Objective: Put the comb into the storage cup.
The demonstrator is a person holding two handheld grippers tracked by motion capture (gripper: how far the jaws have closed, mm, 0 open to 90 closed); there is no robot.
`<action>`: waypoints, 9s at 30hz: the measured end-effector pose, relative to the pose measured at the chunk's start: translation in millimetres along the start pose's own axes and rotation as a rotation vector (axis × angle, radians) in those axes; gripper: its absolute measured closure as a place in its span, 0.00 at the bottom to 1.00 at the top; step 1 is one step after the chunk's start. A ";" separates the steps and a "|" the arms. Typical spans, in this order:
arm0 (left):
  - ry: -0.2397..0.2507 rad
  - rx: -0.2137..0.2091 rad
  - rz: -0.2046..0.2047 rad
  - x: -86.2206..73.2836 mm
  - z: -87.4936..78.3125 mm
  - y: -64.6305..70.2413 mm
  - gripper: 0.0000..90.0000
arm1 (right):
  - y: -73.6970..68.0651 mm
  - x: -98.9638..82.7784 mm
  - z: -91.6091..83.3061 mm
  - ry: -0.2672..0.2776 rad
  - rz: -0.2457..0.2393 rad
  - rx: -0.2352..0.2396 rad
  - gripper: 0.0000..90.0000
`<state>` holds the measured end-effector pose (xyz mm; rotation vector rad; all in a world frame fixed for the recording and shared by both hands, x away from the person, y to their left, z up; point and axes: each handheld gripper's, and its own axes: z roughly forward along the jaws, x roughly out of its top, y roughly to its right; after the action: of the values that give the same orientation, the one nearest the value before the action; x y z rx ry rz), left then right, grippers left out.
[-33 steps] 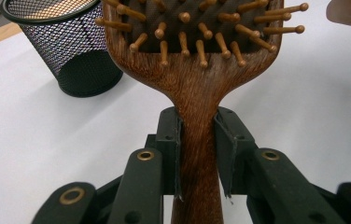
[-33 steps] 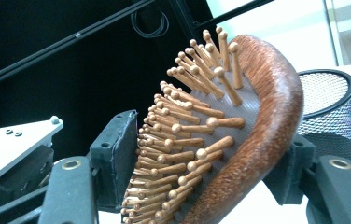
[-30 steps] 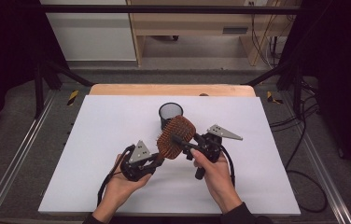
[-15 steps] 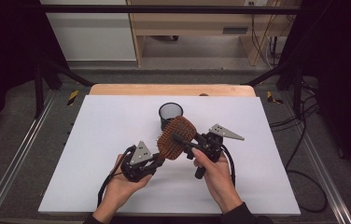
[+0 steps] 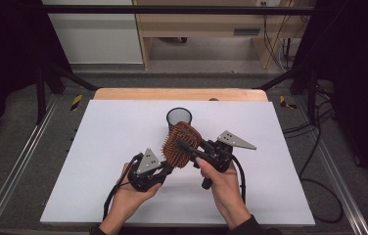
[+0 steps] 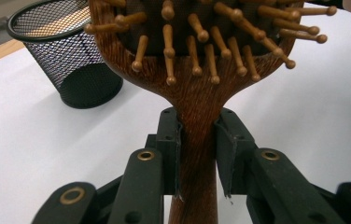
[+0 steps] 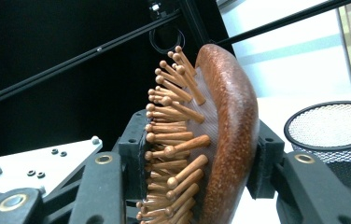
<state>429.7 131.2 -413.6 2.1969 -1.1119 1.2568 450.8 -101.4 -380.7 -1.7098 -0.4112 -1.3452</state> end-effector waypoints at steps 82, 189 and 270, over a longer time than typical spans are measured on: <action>0.316 0.470 -0.262 -95.9 -111.2 -85.2 0.08 | 58.2 62.2 -53.3 0.137 -0.026 -0.319 0.58; 0.339 0.445 -0.240 -99.2 -110.3 -93.4 0.03 | 88.5 102.7 95.6 0.040 -0.102 -0.379 0.57; 0.332 0.429 -0.241 -99.6 -109.4 -94.2 0.04 | 102.6 65.9 105.9 0.014 -0.022 -0.347 0.55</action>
<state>414.7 304.7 -434.0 2.2063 -0.4645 1.7875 611.3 -89.6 -367.3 -1.9801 -0.1957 -1.5101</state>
